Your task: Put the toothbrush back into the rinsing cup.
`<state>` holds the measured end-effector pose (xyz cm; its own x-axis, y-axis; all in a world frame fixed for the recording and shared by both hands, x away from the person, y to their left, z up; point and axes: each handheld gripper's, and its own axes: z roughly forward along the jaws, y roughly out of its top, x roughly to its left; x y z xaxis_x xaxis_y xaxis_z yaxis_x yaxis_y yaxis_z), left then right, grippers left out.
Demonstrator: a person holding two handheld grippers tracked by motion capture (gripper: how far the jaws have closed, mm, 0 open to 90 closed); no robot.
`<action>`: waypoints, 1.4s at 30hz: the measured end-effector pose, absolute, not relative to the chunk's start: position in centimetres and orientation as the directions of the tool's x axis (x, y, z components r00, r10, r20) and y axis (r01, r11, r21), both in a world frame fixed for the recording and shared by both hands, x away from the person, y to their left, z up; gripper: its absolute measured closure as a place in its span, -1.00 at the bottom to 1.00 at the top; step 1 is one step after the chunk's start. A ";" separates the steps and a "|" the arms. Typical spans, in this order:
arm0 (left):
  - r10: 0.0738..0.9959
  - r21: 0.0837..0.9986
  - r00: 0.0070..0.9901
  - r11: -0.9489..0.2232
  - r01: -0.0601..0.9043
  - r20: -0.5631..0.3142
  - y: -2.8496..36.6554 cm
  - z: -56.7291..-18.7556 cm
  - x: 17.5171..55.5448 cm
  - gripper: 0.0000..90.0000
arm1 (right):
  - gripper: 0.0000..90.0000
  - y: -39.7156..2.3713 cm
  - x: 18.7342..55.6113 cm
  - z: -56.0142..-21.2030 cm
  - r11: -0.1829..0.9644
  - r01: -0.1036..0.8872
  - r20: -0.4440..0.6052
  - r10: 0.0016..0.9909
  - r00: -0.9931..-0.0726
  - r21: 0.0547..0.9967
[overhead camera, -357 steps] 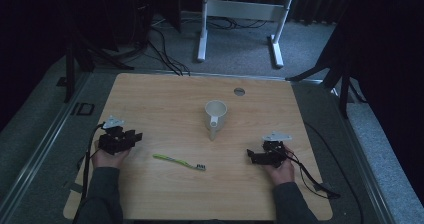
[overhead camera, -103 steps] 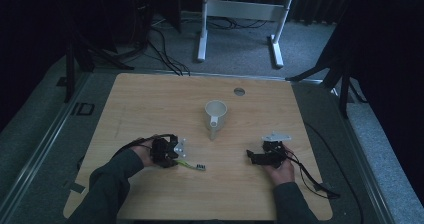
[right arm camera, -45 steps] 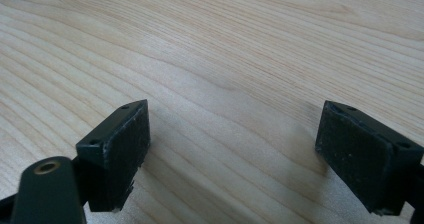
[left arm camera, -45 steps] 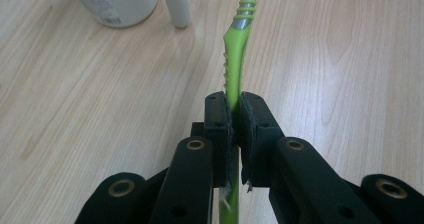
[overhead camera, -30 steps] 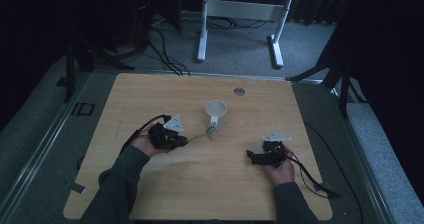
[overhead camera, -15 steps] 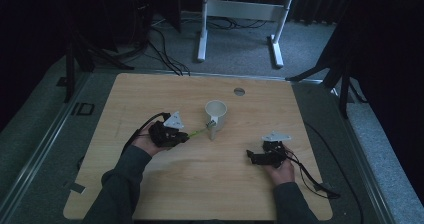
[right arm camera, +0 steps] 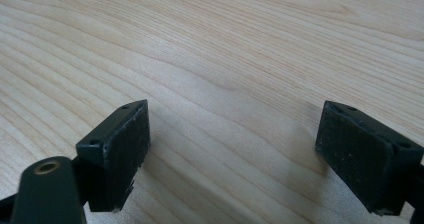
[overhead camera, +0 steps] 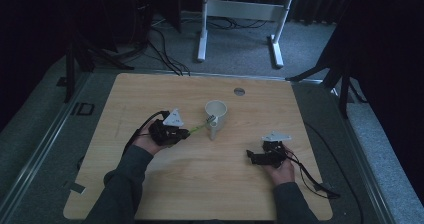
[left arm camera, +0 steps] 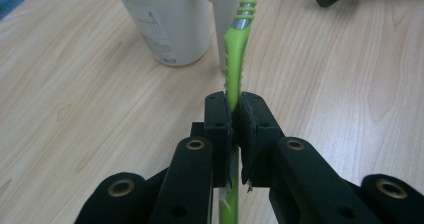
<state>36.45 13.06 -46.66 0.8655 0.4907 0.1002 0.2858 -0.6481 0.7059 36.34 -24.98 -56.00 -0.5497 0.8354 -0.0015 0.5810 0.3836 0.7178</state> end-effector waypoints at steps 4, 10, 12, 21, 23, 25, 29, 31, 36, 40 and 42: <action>0.499 0.714 0.860 -0.640 0.284 0.106 13.1 -46.4 36.5 0.85 | -0.69 -25.0 36.3 -56.0 0.383 0.582 -0.001 0.836 -0.549 0.718; 0.510 0.727 0.853 -0.627 0.280 0.113 13.1 -46.2 36.5 0.85 | -0.69 -25.0 36.3 -56.0 0.383 0.582 -0.001 0.836 -0.549 0.718; 0.514 0.730 0.850 -0.623 0.279 0.114 13.0 -46.1 36.6 0.85 | -0.69 -25.0 36.4 -56.0 0.384 0.580 -0.003 0.835 -0.550 0.718; 0.530 0.746 0.840 -0.606 0.276 0.120 12.9 -46.0 36.6 0.85 | -0.69 -25.0 36.3 -56.0 0.384 0.580 -0.003 0.835 -0.550 0.718; 0.534 0.749 0.837 -0.602 0.277 0.119 12.9 -45.9 36.6 0.85 | -0.69 -25.0 36.4 -56.0 0.384 0.580 -0.003 0.835 -0.550 0.718; 0.542 0.750 0.831 -0.601 0.278 0.127 12.9 -45.8 36.7 0.85 | -0.69 -25.0 36.4 -56.0 0.384 0.580 -0.003 0.835 -0.550 0.718; 0.558 0.763 0.820 -0.583 0.280 0.126 13.0 -45.6 36.7 0.85 | -0.69 -25.0 36.4 -56.0 0.384 0.580 -0.003 0.835 -0.550 0.718; 0.566 0.771 0.815 -0.572 0.281 0.124 13.1 -45.5 36.8 0.85 | -0.69 -25.0 36.4 -56.0 0.384 0.580 -0.002 0.835 -0.550 0.718; 0.581 0.783 0.805 -0.554 0.283 0.120 13.1 -45.3 36.8 0.85 | -0.69 -25.0 36.4 -56.0 0.384 0.580 -0.002 0.835 -0.550 0.718; 0.584 0.788 0.804 -0.546 0.283 0.116 13.1 -45.3 36.8 0.85 | -0.69 -25.0 36.4 -56.0 0.384 0.580 -0.002 0.835 -0.550 0.718; 0.590 0.792 0.799 -0.541 0.282 0.119 13.0 -45.2 36.9 0.85 | -0.69 -25.0 36.4 -56.0 0.384 0.580 -0.003 0.835 -0.550 0.718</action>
